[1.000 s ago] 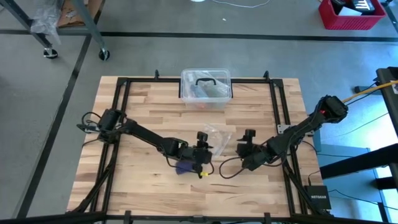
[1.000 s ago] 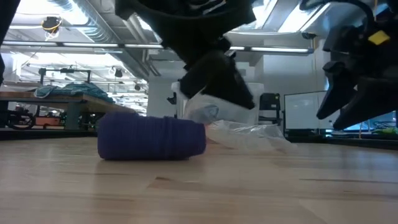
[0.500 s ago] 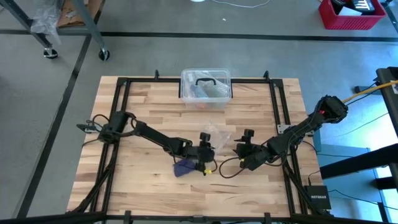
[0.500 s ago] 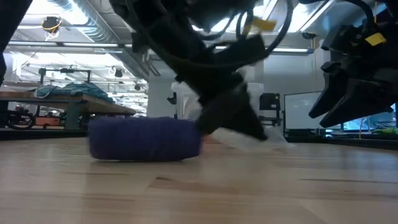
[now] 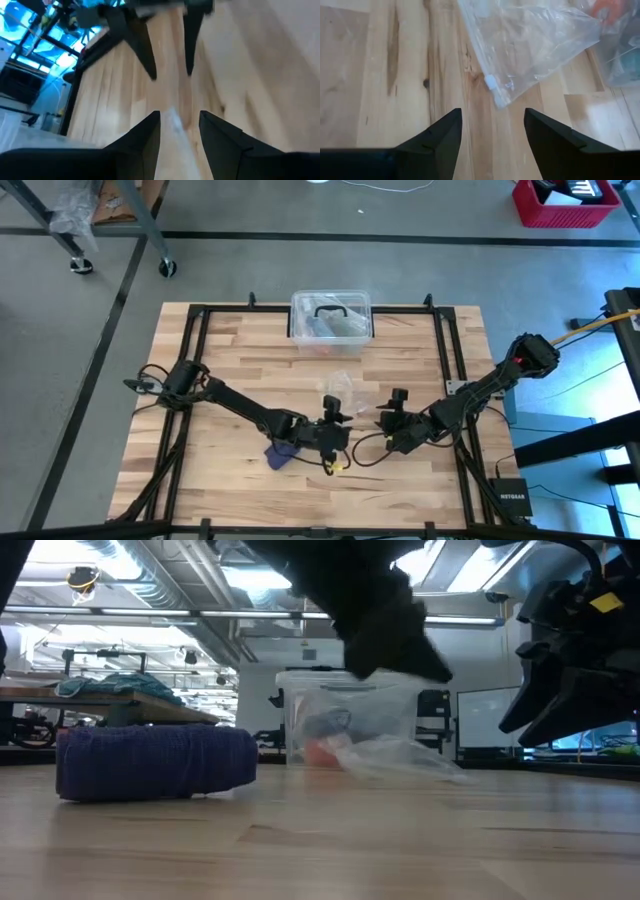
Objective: Roll bandage
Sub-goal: Open the transparent zip bag
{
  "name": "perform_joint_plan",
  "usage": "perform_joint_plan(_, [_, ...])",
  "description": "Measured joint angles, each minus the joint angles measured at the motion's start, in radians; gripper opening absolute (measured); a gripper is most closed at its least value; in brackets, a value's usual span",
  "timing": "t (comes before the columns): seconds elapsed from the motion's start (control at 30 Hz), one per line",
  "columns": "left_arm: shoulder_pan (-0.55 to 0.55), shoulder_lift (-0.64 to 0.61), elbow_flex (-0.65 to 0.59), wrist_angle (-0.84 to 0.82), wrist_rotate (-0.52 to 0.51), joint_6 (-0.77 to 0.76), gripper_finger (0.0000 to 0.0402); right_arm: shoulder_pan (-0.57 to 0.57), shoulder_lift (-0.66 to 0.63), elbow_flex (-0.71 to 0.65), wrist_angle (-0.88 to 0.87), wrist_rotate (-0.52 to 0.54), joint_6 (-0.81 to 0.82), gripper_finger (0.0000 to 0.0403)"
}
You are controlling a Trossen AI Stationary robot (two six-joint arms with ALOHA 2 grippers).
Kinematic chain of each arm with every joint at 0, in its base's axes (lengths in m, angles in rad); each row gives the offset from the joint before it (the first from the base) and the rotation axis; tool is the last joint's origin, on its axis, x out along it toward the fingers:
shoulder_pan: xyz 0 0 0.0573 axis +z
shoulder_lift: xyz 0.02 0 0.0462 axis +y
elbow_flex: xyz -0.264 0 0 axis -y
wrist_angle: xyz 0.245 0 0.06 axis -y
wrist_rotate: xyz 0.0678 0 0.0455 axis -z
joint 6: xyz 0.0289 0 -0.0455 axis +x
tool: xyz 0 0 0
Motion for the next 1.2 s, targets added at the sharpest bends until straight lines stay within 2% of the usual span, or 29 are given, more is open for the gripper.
perform_joint_plan(0.13, [0.029, 0.008, 0.000, -0.049, 0.014, -0.144, 0.0129, 0.000, 0.000, 0.000, 0.001, -0.007, 0.004, 0.0216])
perform_joint_plan(0.37, [0.087, 0.030, -0.021, -0.223, 0.110, -0.336, 0.0129, 0.000, 0.000, 0.000, 0.001, -0.012, 0.007, 0.0216])
perform_joint_plan(0.47, [0.108, 0.032, -0.050, -0.222, 0.202, -0.407, 0.0129, 0.000, 0.000, 0.000, 0.001, -0.013, 0.006, 0.0216])
perform_joint_plan(0.53, [0.121, 0.044, -0.060, -0.216, 0.245, -0.410, 0.0129, 0.000, 0.000, 0.000, 0.001, -0.006, 0.006, 0.0216])
perform_joint_plan(0.9, [0.156, 0.103, -0.064, -0.156, 0.244, -0.405, 0.0127, 0.000, 0.000, 0.001, 0.055, -0.007, -0.002, 0.0216])
perform_joint_plan(1.0, [0.156, 0.105, -0.064, -0.154, 0.247, -0.381, 0.0101, 0.000, 0.000, 0.001, 0.053, -0.025, -0.001, 0.0216])
perform_joint_plan(1.13, [0.156, 0.106, -0.064, -0.154, 0.259, -0.376, 0.0024, 0.000, 0.000, 0.001, 0.053, -0.029, -0.002, 0.0216])
perform_joint_plan(1.2, [0.156, 0.106, -0.064, -0.156, 0.259, -0.374, 0.0010, 0.000, 0.000, 0.001, 0.053, -0.049, 0.002, 0.0216])
